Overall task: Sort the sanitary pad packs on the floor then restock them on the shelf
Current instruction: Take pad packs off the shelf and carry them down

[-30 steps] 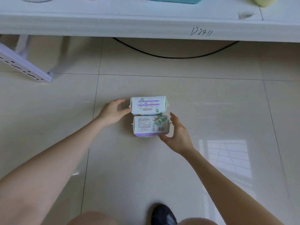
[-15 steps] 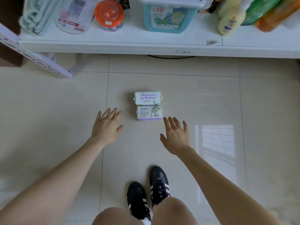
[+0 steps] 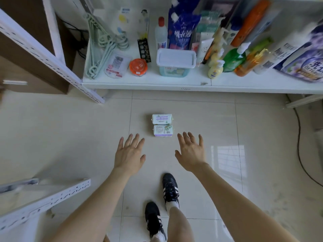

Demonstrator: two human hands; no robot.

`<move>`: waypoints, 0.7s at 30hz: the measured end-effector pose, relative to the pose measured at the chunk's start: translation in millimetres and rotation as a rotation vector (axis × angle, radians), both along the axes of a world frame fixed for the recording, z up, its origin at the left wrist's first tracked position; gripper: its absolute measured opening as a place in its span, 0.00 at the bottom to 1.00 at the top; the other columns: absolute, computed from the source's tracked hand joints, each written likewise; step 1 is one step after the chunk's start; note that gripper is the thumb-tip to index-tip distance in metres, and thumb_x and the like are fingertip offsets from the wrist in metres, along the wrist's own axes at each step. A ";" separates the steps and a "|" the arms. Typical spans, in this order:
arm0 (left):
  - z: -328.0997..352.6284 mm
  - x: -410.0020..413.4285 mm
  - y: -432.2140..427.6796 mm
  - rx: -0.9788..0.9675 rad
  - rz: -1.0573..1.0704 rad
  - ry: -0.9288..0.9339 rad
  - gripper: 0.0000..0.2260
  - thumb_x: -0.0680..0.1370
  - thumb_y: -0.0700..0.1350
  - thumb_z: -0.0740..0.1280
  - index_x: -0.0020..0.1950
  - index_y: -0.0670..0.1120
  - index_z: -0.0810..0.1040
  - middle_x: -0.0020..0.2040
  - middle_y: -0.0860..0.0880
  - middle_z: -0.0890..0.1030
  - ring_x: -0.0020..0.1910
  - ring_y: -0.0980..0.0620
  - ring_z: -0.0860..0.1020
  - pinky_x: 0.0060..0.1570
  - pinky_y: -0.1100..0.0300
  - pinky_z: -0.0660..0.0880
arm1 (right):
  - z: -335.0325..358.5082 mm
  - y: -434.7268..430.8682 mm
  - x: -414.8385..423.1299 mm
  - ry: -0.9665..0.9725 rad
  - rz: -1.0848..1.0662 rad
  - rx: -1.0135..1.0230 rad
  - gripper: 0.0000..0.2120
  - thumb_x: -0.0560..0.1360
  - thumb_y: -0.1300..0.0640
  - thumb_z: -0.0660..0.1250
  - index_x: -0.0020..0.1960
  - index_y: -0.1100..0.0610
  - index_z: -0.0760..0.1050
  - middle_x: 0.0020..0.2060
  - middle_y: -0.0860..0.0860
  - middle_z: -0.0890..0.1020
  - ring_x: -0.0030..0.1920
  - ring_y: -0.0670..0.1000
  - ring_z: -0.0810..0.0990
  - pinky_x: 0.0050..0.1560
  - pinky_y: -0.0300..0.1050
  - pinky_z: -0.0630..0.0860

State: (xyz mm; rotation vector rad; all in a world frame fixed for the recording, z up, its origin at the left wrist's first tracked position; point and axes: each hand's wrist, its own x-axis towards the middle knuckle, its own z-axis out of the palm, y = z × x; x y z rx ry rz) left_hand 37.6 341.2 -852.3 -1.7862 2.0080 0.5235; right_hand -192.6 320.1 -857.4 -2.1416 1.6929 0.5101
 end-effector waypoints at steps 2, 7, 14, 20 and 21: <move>33.6 0.7 1.1 -0.043 0.000 0.004 0.28 0.81 0.56 0.55 0.79 0.51 0.52 0.80 0.50 0.50 0.79 0.49 0.48 0.75 0.48 0.42 | 34.7 0.5 1.7 -0.003 0.000 -0.051 0.31 0.80 0.44 0.53 0.78 0.56 0.49 0.77 0.55 0.58 0.77 0.54 0.53 0.74 0.61 0.45; 131.6 6.0 0.4 -0.200 -0.032 0.001 0.27 0.81 0.55 0.56 0.79 0.50 0.54 0.80 0.49 0.51 0.79 0.47 0.49 0.75 0.48 0.43 | 133.9 6.5 8.6 -0.032 -0.016 -0.247 0.31 0.80 0.43 0.53 0.77 0.55 0.51 0.75 0.54 0.62 0.76 0.54 0.56 0.74 0.61 0.47; 273.9 3.0 6.3 -0.446 -0.068 0.024 0.27 0.81 0.55 0.57 0.78 0.50 0.55 0.80 0.47 0.53 0.79 0.47 0.49 0.75 0.47 0.45 | 278.5 16.7 17.2 -0.052 -0.026 -0.487 0.31 0.80 0.43 0.54 0.77 0.55 0.52 0.76 0.55 0.60 0.77 0.55 0.55 0.74 0.62 0.46; 385.1 -4.5 -1.3 -0.649 -0.077 0.009 0.28 0.80 0.57 0.56 0.79 0.51 0.53 0.80 0.46 0.51 0.79 0.46 0.49 0.75 0.45 0.43 | 396.1 10.0 12.6 -0.054 -0.024 -0.644 0.32 0.79 0.41 0.54 0.78 0.55 0.50 0.78 0.55 0.54 0.78 0.55 0.51 0.74 0.63 0.47; 403.8 -6.1 -4.4 -0.683 -0.080 0.003 0.29 0.80 0.57 0.56 0.79 0.51 0.53 0.80 0.46 0.51 0.79 0.46 0.48 0.76 0.44 0.43 | 415.6 7.4 10.7 -0.059 -0.026 -0.677 0.32 0.79 0.41 0.54 0.78 0.55 0.50 0.78 0.55 0.54 0.78 0.55 0.51 0.74 0.63 0.47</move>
